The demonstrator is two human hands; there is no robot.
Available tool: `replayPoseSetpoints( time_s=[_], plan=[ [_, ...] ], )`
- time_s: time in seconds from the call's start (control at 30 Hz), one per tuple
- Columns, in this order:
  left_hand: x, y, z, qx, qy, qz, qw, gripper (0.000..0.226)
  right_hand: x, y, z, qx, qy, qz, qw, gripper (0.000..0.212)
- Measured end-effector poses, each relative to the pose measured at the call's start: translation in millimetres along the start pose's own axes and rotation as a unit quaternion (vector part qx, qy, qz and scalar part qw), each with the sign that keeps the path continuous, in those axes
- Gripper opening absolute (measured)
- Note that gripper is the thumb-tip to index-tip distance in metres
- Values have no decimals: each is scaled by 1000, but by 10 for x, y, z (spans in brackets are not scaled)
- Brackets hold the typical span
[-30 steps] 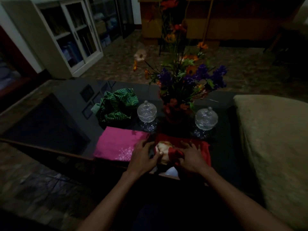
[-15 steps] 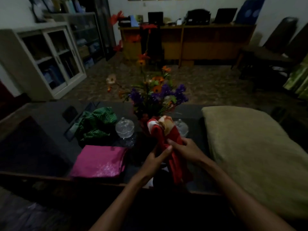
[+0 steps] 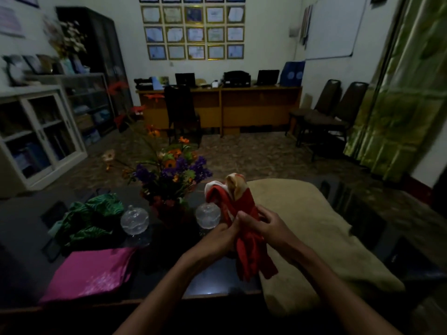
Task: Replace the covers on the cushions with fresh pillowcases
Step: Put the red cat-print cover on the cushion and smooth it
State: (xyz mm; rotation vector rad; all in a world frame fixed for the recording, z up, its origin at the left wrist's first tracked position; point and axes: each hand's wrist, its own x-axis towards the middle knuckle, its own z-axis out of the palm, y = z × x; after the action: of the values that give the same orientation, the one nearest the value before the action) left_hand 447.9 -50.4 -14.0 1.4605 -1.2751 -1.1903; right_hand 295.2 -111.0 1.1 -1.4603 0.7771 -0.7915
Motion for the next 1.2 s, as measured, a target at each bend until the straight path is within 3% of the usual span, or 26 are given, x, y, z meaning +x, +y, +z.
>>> replayPoseSetpoints(
  time_s=[0.1, 0.27, 0.43, 0.53, 0.6, 0.7, 0.8, 0.87, 0.93, 1.03, 1.2],
  plan=[
    [66, 150, 164, 4, -2, -18, 1000, 75, -104, 15, -227, -12, 36, -12, 999, 22],
    [206, 420, 394, -79, -10, 9, 997, 42, -189, 33, -820, -34, 98, 40, 994, 22],
    [646, 671, 349, -216, 33, 23, 975, 40, 83, 23, -1456, 141, 197, 61, 968, 26],
    [1093, 784, 305, -259, 49, 33, 964, 37, 416, -9, -1805, 242, 213, 33, 946, 34],
    [1420, 855, 269, -264, 48, 29, 963, 31, 715, 21, -2069, 194, 258, 30, 946, 48],
    [1889, 943, 255, -273, 37, 21, 961, 29, 1191, 123, -2396, 87, 328, 66, 939, 52],
    [2150, 1107, 305, -265, 21, -10, 964, 34, 1442, 81, -2421, 18, 310, 110, 944, 65],
    [2264, 1244, 343, -250, 10, -38, 967, 39, 1486, -122, -2352, -20, 243, 94, 965, 48],
    [2386, 1371, 360, -237, 4, -56, 970, 42, 1485, -376, -2265, -2, 127, 76, 989, 29],
    [2534, 1549, 412, -206, 4, -54, 977, 40, 1477, -602, -2227, 46, 26, 71, 996, 28],
    [2610, 1604, 557, -159, 29, -25, 987, 43, 1611, -443, -2560, -67, 123, -7, 990, 18]
  ],
)
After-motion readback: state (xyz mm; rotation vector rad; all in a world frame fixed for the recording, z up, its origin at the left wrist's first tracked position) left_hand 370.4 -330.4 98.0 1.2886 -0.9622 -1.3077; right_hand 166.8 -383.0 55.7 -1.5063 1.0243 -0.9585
